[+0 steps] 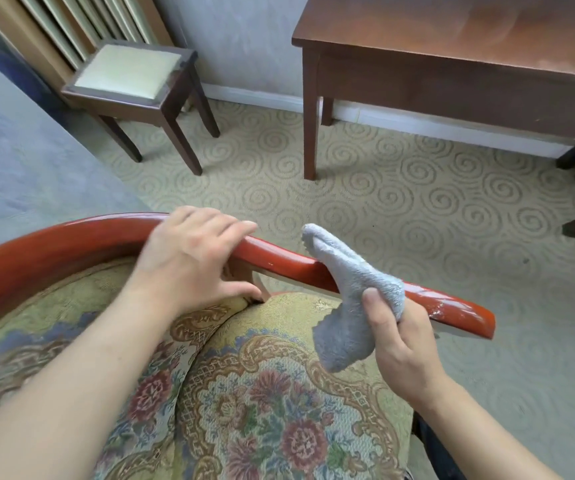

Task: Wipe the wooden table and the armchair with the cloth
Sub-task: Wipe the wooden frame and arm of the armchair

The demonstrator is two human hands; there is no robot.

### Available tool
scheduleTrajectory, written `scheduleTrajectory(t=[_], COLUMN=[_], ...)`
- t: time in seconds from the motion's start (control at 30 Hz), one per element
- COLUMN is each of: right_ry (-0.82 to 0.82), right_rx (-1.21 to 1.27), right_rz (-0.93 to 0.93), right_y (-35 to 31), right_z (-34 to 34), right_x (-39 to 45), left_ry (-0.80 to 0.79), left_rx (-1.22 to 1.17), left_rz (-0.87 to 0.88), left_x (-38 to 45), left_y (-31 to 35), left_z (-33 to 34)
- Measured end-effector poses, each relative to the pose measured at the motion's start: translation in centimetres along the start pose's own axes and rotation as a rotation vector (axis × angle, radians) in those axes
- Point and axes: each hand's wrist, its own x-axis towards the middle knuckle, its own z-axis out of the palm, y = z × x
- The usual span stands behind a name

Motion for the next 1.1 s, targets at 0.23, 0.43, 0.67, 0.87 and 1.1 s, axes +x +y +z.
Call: scheduleTrajectory(t=[0.23,0.43,0.67,0.87,1.1], right_ry=[0.464,0.715,0.264,0.055,-0.118], right_rx=[0.316,-0.064,-0.736,-0.905,-1.063], right_rz=[0.227,0.047,-0.036,-0.127,-0.214], right_y=[-1.0,0.8,5.8,4.0,3.3], right_z=[-3.6,-7.3,-2.7,4.6,5.7], right_x=[0.2,-1.1,-1.6,1.0,2.7], left_ry=[-0.146,-0.201,-0.074,-0.038,0.007], left_rx=[-0.023,0.039,0.047,0.035,0.008], left_rz=[0.107,-0.019,0.006,0.006,-0.001], left_x=[4.4,5.7,5.4,5.5,5.3], left_y=[2.7,2.8,2.9,2.9,3.1], left_z=[2.2,4.4,5.2,5.8,5.7])
